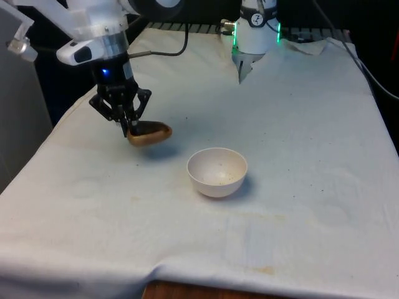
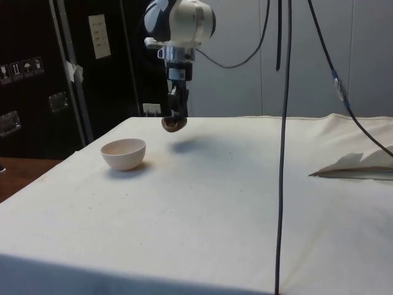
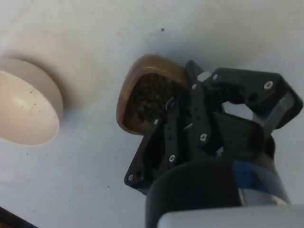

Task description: Pour the coffee beans from the cup into the bowl.

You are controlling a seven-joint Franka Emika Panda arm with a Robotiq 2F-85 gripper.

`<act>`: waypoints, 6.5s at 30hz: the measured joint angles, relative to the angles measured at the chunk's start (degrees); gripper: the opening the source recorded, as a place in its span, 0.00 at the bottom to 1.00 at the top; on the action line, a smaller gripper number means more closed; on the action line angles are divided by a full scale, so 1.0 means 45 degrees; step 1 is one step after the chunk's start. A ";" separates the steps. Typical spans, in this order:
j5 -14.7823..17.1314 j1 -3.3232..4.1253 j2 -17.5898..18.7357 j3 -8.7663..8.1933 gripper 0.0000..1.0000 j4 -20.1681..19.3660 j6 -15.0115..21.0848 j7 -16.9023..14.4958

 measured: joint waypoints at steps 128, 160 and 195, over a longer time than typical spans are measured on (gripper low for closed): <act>-1.0746 0.1235 -0.2648 0.2776 0.00 -0.0051 0.0853 1.1166; -1.5890 0.1235 -0.2317 0.3934 0.00 -0.0013 0.0828 1.5495; -2.1008 0.1261 -0.1948 0.5564 0.00 0.0127 -0.1261 1.9353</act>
